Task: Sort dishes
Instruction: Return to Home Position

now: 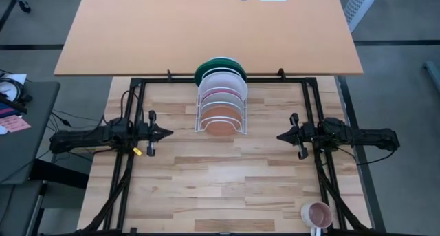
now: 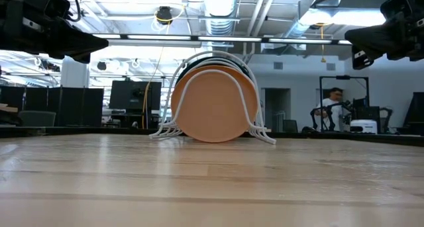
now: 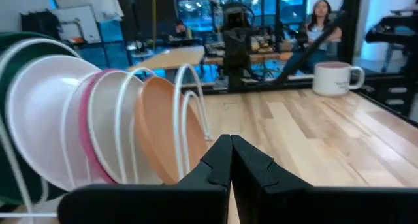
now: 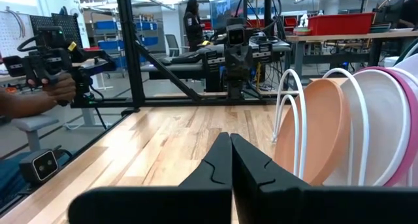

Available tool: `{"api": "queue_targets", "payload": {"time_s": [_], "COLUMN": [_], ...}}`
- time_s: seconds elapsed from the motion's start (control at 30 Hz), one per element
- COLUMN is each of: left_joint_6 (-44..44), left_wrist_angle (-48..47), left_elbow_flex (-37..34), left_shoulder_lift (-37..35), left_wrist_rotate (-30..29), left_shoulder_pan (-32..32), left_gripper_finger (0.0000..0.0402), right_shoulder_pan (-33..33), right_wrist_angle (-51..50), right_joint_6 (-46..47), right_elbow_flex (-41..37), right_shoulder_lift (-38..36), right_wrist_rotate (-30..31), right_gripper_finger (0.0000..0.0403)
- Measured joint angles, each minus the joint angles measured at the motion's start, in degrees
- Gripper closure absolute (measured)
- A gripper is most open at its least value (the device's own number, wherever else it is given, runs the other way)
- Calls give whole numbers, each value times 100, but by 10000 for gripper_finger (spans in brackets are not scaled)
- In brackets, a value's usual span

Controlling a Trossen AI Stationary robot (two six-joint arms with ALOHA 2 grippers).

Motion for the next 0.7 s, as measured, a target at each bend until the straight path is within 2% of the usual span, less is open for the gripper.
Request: {"api": "queue_targets", "payload": {"time_s": [0.1, 0.7], "left_joint_6": [-151, -185], "left_wrist_angle": [242, 277], "left_elbow_flex": [-139, -143], "left_shoulder_lift": [88, 187], "left_wrist_rotate": [59, 7], "left_shoulder_pan": [101, 219], "left_gripper_finger": [401, 401], "right_shoulder_pan": [0, 0], "right_wrist_angle": [-1, 0], "right_joint_6": [2, 0], "right_elbow_flex": [0, 0], "right_shoulder_lift": [0, 1], "right_wrist_rotate": [2, 2], "right_gripper_finger": [403, 403]}}
